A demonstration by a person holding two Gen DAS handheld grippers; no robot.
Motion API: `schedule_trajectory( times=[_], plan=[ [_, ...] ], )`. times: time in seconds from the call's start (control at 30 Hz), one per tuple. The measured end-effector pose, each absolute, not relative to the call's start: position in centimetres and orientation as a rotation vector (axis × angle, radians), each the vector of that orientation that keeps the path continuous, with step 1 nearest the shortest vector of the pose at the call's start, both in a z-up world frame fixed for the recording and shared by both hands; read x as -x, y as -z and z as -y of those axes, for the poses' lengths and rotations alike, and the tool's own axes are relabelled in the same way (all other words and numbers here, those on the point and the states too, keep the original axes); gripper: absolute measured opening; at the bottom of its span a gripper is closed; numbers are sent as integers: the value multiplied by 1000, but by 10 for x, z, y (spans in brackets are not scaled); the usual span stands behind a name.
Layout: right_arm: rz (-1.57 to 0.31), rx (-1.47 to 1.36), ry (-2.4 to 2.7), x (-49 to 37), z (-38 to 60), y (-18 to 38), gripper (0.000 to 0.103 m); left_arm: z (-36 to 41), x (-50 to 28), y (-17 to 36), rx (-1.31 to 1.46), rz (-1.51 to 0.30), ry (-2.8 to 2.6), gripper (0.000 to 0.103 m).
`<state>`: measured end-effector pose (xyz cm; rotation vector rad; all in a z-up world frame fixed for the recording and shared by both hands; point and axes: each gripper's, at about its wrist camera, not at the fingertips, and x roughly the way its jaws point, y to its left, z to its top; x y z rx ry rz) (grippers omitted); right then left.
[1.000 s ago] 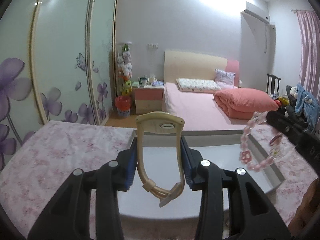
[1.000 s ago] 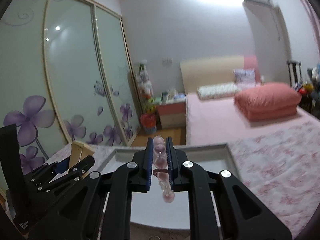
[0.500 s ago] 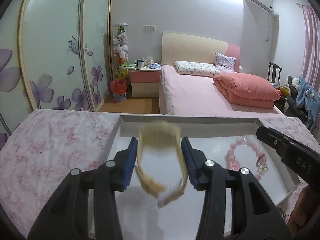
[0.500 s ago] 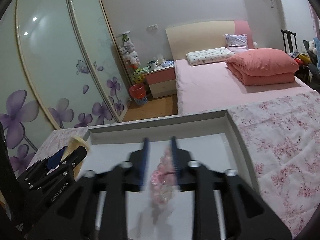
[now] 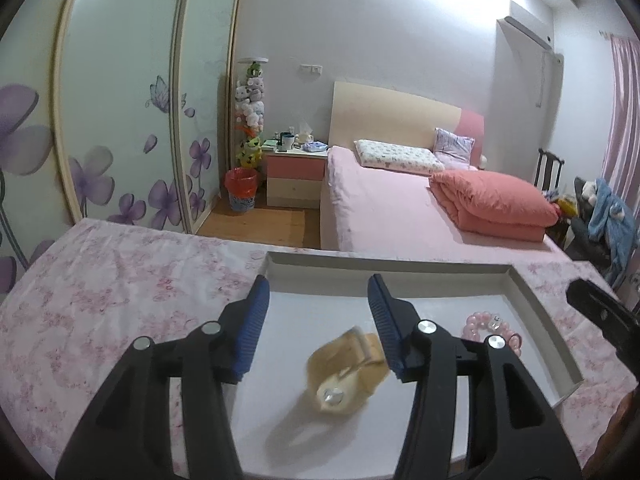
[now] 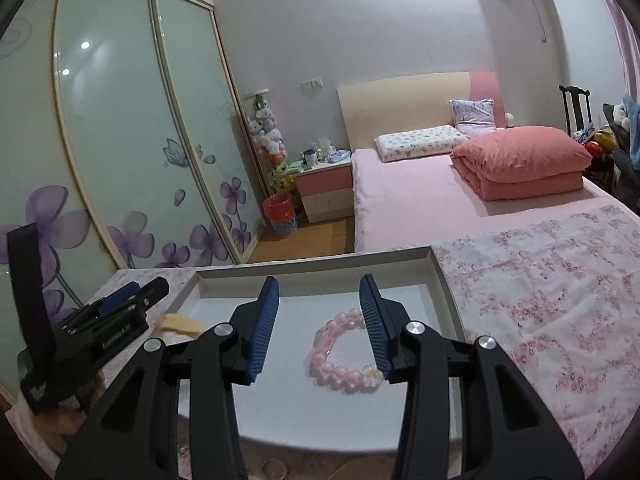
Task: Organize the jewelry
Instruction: 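Carry both items into the grey tray and open both tools to release them, then withdraw both tools from the tray toward the remaining jewelry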
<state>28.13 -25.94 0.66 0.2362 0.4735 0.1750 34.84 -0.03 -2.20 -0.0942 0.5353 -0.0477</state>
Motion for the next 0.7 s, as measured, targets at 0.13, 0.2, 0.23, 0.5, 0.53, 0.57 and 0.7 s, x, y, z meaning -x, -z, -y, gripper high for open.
schedule_trajectory(
  times=[0.13,0.2,0.23,0.5,0.53,0.57,0.7],
  plan=[
    [-469,-227,-181,-271,258,-7,43,-9,-344,21,128,-562,46,52],
    [-462,-214,-182,-264,258,-9,44,-12,-337,20,123,-562,46,52],
    [-455,-206,-180,-261,259,-10,44,-13,-335,19,115,-558,46,52],
    [-441,-200,-195,-251,265,-10,46,-12,-310,37,50,-653,60,52],
    [-441,-200,-197,-250,266,-9,46,-11,-309,41,48,-662,58,52],
    [-441,-203,-203,-251,266,-7,46,-10,-311,45,50,-681,53,52],
    [-444,-211,-220,-251,269,-2,46,5,-336,52,32,-716,37,52]
  ],
)
